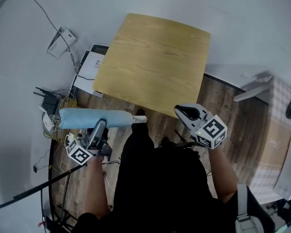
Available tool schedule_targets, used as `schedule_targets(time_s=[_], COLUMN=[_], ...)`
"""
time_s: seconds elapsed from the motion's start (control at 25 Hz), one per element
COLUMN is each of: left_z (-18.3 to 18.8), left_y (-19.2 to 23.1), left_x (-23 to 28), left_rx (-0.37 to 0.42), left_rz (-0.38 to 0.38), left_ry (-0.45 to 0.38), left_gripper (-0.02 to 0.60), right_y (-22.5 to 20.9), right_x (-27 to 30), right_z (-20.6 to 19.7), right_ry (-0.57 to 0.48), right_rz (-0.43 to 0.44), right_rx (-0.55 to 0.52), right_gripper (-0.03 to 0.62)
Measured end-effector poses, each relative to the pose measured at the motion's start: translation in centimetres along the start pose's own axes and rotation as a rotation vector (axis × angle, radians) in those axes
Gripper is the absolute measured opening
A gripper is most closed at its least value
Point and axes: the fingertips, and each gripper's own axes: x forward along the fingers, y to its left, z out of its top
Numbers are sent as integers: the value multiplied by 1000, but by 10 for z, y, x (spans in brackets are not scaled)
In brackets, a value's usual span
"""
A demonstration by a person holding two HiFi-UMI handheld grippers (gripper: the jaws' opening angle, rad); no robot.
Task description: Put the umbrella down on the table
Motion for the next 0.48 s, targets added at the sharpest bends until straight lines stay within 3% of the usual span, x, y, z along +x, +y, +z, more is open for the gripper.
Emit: schedule_targets(time_s=[0.24, 0.48], left_z=[20, 67], left_y=[50, 99], left_x=[39, 81], left_rx=[-53, -8], left_rz=[-48, -85], left_ry=[-3, 72], left_gripper=[298, 298], right_y=[-35, -62], right_x=[27, 83], right_z=[17, 58], right_ry=[33, 48], right_rz=[-63, -108], right_rx=[13, -26], right_gripper=[21, 21])
